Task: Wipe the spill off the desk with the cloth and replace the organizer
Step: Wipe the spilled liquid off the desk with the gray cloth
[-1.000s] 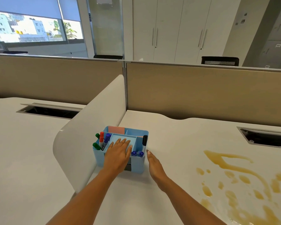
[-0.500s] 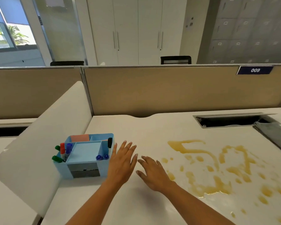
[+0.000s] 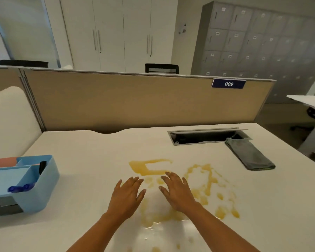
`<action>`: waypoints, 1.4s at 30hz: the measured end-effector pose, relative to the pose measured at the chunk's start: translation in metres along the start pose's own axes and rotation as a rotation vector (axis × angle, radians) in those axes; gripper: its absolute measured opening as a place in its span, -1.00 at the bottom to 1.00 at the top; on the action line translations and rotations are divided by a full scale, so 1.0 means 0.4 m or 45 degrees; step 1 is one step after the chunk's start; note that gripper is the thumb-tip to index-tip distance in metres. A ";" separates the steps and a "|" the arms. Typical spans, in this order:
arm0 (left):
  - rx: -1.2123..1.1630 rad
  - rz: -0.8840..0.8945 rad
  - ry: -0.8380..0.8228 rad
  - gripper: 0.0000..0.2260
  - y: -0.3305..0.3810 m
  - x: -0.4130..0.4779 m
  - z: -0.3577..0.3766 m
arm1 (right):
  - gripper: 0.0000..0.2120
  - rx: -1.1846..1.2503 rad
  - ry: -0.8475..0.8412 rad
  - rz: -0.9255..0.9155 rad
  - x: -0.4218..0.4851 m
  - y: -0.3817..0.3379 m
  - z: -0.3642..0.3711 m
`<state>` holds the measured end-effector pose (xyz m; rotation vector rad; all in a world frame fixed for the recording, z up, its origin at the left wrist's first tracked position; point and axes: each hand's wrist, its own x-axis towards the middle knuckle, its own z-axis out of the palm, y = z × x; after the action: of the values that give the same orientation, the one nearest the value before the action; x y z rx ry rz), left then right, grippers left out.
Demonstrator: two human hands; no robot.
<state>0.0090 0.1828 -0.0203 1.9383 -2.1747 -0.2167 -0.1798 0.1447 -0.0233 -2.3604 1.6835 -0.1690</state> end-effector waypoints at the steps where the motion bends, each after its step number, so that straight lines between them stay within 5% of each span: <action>1: -0.008 0.002 -0.018 -0.56 0.030 0.012 0.011 | -0.53 0.010 0.010 0.014 -0.003 0.041 -0.012; 19: -0.009 0.261 -0.290 -0.55 0.680 0.453 0.234 | -0.43 -0.150 0.069 0.392 0.038 0.892 -0.205; 27: 0.093 0.370 -0.392 -0.50 0.795 0.600 0.295 | -0.46 -0.162 0.124 0.401 0.064 1.009 -0.185; 31: 0.126 0.432 -0.465 -0.50 0.798 0.626 0.316 | -0.70 -0.249 0.377 0.254 0.081 1.010 -0.188; 34: 0.116 0.451 -0.468 -0.53 0.790 0.627 0.330 | -0.60 -0.245 0.443 0.222 0.089 1.004 -0.188; 38: 0.083 0.470 -0.450 -0.54 0.798 0.627 0.332 | -0.87 -0.169 0.359 0.402 0.096 0.998 -0.214; 42: 0.046 0.441 -0.424 -0.54 0.775 0.622 0.325 | -0.71 0.037 0.291 0.563 0.123 0.994 -0.215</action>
<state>-0.3487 -0.0317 -0.0507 1.5963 -2.6988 -0.4702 -0.5473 -0.0356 -0.0451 -1.9447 2.2423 -0.3887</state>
